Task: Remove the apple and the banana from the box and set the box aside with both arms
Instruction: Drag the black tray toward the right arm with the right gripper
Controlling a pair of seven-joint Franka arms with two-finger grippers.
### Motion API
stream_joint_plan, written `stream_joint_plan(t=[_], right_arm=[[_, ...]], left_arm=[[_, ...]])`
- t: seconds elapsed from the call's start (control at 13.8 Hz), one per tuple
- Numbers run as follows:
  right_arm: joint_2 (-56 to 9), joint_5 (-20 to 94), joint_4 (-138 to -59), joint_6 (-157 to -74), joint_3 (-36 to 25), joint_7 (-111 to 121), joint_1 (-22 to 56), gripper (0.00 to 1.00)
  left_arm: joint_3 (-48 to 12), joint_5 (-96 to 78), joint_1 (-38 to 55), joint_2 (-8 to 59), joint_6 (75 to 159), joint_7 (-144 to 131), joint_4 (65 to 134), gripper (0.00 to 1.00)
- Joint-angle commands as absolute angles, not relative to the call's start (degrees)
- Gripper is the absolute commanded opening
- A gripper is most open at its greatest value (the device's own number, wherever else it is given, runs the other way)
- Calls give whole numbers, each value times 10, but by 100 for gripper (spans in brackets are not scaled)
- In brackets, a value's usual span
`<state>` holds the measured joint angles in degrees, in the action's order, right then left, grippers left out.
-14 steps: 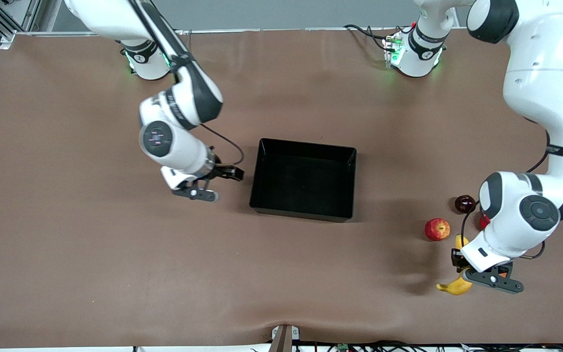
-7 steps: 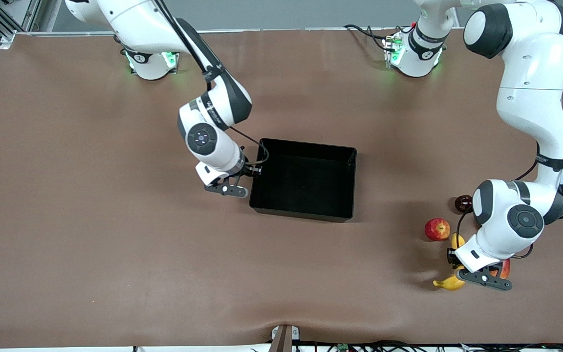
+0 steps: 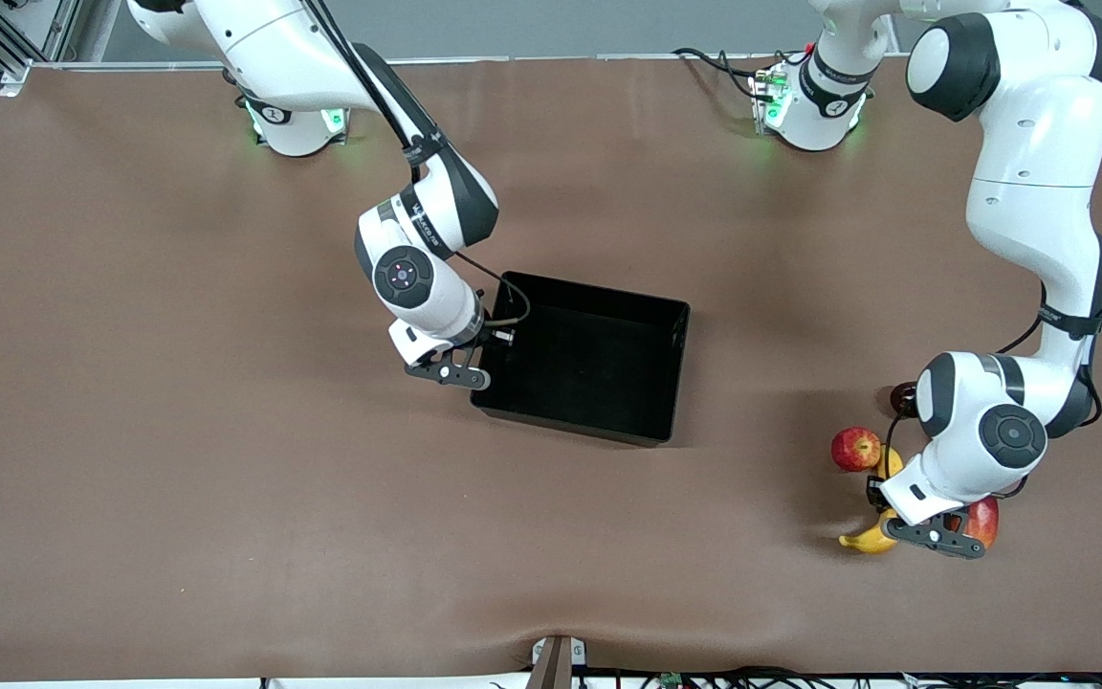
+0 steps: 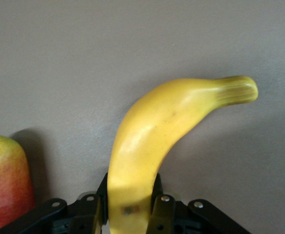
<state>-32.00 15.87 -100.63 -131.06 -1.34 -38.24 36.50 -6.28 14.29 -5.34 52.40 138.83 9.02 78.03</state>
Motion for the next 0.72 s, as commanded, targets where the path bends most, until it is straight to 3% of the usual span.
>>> stream_joint_plan(t=[0.0,0.29,0.65], right_arm=[[-296,168,-998,-1270,-16,-388,352,0],[-235,164,-985,-1135,-16,-374,279,0],[-172,138,-1027,-1075,-21,-264,191,0]], left_arm=[[-57,146,-65,514,1387,116,809,0],[-57,145,-70,509,1387,119,834,0],[-57,145,-73,494,1387,116,865,1]])
